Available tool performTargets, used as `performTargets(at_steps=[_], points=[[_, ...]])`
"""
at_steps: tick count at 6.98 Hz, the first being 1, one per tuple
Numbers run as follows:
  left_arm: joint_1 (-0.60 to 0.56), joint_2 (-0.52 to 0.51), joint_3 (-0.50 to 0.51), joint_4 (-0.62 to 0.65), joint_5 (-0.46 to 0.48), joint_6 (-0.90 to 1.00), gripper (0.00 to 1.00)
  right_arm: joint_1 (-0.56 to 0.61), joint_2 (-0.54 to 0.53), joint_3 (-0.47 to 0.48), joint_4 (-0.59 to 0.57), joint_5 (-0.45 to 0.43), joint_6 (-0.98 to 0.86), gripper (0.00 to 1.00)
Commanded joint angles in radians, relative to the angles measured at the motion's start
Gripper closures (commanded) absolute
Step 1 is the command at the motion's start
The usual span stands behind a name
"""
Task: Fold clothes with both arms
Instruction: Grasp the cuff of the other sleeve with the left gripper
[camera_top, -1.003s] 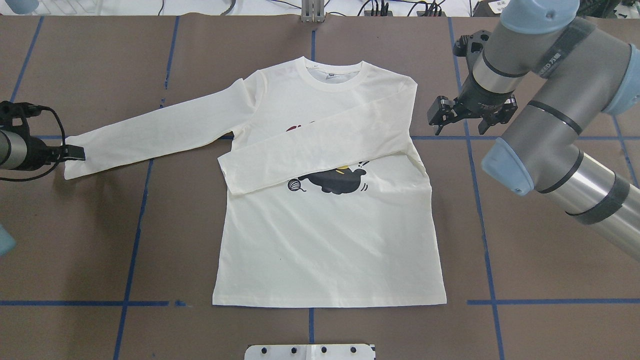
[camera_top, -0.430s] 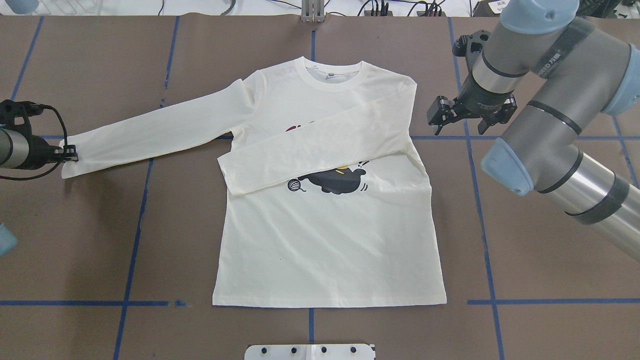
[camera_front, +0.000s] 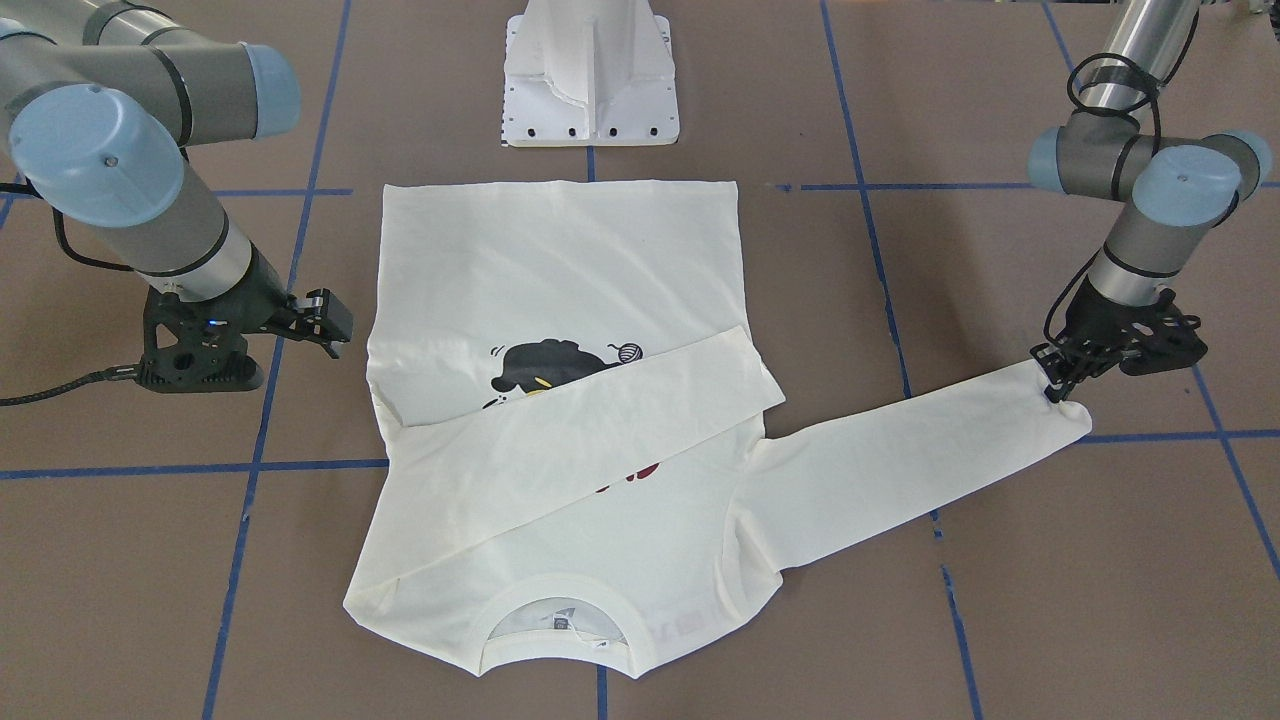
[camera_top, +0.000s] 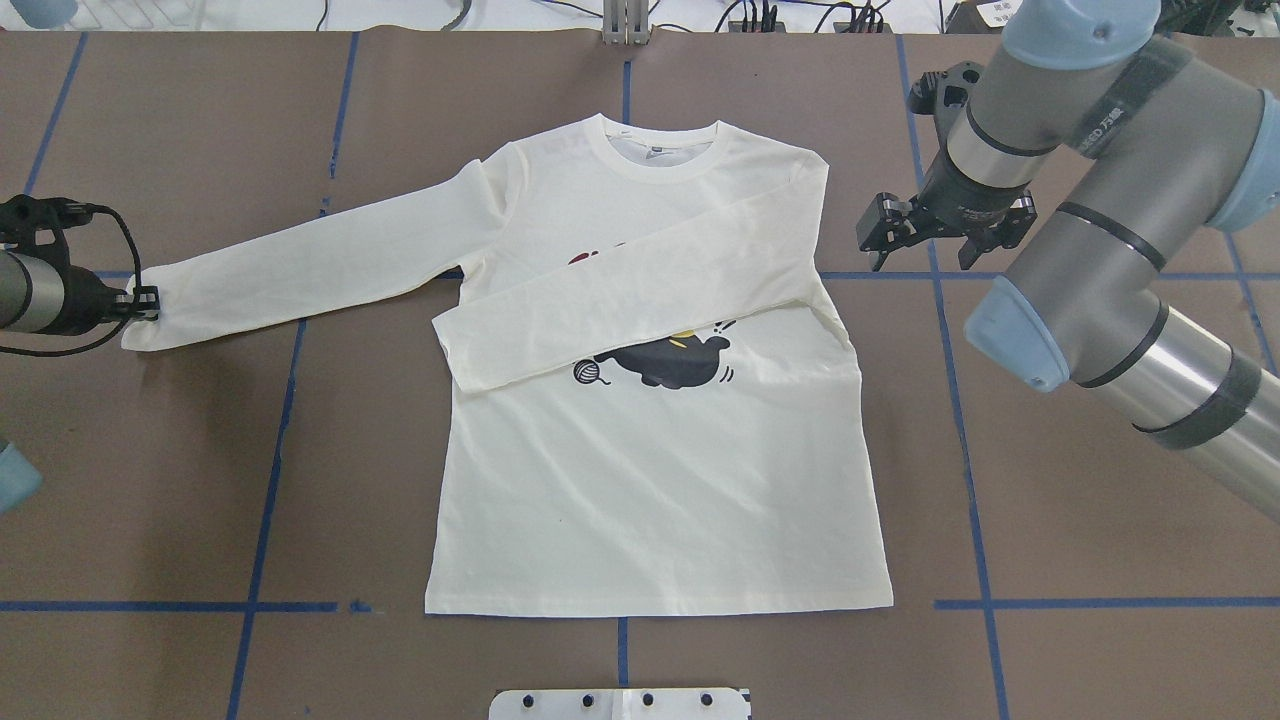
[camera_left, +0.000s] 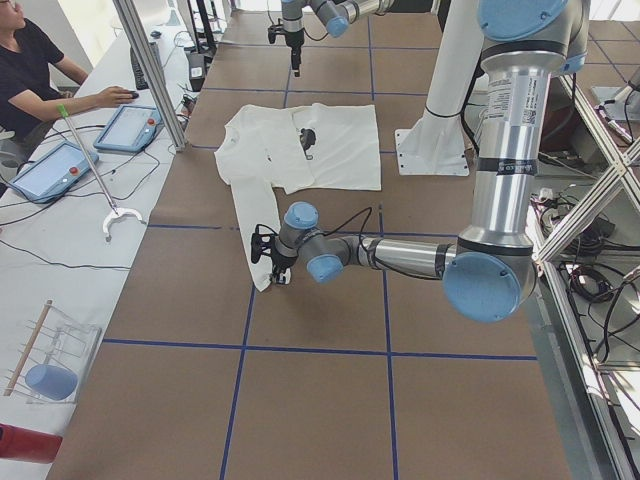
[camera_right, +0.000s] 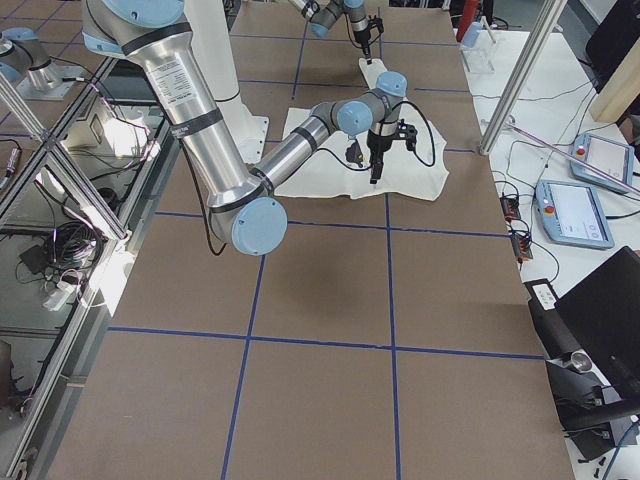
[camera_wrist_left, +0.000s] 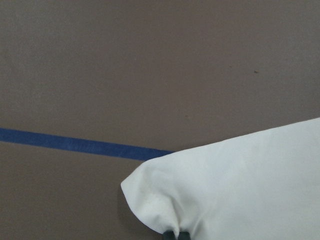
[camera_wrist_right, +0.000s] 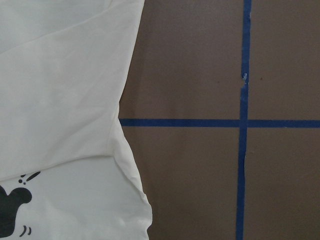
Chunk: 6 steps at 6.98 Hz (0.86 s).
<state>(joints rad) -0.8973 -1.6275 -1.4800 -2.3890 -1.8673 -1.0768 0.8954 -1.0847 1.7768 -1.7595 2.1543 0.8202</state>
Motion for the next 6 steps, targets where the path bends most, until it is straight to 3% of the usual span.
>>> performTargets(at_steps=[1, 2, 3, 5, 6], points=[[0.0, -0.005, -0.055, 0.008, -0.033, -0.002, 1.0, 0.022, -0.059, 0.042, 0.0, 0.001, -0.033, 0.0], [-0.002, -0.027, -0.095, 0.04, -0.091, -0.002, 1.0, 0.042, -0.102, 0.059, 0.0, 0.001, -0.074, 0.0], [-0.002, -0.096, -0.142, 0.167, -0.098, -0.009, 1.0, 0.063, -0.144, 0.064, 0.0, -0.002, -0.126, 0.0], [0.003, -0.344, -0.195, 0.482, -0.113, -0.081, 1.0, 0.14, -0.269, 0.07, 0.003, -0.008, -0.275, 0.0], [0.015, -0.473, -0.194, 0.573, -0.148, -0.139, 1.0, 0.157, -0.338, 0.069, 0.084, -0.008, -0.276, 0.0]])
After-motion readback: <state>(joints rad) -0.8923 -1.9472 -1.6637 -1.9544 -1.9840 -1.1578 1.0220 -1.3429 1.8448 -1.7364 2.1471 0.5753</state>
